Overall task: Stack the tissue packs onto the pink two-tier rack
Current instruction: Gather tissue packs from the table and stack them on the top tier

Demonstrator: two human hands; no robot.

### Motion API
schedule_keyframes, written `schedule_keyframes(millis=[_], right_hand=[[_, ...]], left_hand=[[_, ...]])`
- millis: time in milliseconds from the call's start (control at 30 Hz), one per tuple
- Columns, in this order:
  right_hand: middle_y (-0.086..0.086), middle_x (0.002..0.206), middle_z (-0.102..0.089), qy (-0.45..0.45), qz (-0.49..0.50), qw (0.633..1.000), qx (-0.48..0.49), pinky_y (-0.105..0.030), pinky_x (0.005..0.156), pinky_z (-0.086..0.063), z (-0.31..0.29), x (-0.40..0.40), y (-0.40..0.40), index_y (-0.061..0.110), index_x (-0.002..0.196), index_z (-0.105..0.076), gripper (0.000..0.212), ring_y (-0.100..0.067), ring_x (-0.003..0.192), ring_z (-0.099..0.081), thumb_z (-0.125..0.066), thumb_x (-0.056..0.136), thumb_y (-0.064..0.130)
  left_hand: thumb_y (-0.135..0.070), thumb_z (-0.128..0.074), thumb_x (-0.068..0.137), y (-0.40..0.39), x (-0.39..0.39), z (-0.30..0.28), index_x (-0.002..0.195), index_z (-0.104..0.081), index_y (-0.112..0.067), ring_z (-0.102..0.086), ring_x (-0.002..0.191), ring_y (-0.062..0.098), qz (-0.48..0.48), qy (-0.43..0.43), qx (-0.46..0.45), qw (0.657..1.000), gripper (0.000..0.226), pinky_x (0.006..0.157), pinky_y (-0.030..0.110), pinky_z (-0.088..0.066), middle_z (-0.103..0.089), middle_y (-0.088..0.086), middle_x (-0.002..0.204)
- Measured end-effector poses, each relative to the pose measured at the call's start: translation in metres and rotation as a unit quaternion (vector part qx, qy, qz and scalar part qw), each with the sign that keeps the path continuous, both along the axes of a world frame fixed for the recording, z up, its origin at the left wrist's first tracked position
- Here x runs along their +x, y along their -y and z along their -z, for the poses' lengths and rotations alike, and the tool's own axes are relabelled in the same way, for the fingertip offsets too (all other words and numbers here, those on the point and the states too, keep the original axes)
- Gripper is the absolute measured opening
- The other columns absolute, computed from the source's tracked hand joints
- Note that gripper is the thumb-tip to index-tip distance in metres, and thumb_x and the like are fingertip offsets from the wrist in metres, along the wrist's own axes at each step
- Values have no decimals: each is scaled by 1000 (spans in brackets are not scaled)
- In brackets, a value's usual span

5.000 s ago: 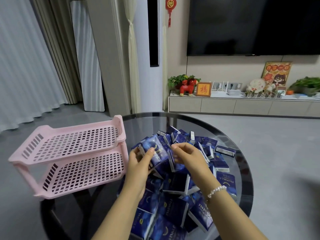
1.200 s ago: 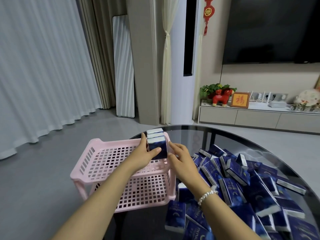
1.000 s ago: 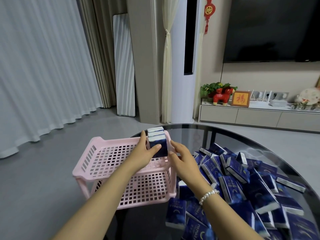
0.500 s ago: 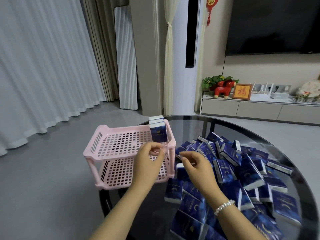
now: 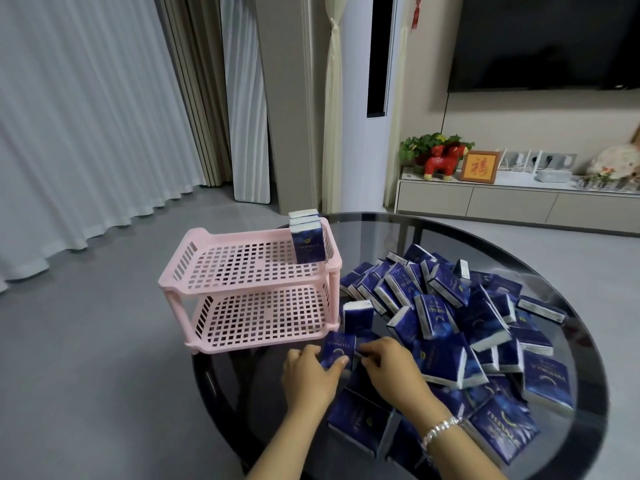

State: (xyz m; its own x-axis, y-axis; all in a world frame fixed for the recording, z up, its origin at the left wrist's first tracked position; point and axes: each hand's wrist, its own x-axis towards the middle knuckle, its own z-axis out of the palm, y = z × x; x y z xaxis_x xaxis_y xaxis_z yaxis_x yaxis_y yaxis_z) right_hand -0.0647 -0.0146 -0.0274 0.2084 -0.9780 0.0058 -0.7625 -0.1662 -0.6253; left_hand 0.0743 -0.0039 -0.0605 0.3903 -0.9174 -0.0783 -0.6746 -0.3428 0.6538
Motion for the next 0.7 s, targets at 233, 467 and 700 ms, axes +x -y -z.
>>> schedule_keyframes(millis=[233, 467, 700], right_hand=[[-1, 114, -59, -36, -37, 999, -1, -23, 90, -42, -2, -12, -8, 15, 116, -65, 28, -18, 107, -55, -60, 89, 18], [-2, 127, -53, -69, -86, 994, 26, -27, 100, -40, -8, -11, -7, 17, 126, -58, 43, -20, 118, -50, -67, 84, 21], [-5, 130, -33, -180, -141, 967, 110, -33, 106, -34, -11, -3, 17, 25, 133, -48, 55, -24, 123, -39, -69, 82, 28]], left_hand=[[-37, -74, 77, -1, 1, 2, 88, -54, -24, -59, 98, 20, -19, -89, -34, 995, 26, 87, 35, -47, -58, -9, 90], [-12, -73, 80, -15, 14, -4, 95, -54, -20, -61, 77, 10, -42, -260, -106, 959, 26, 67, 25, -47, -64, -4, 91], [-2, -69, 82, -28, 26, -2, 103, -58, -15, -66, 92, 14, -59, -396, -176, 899, 26, 75, 22, -51, -69, 3, 102]])
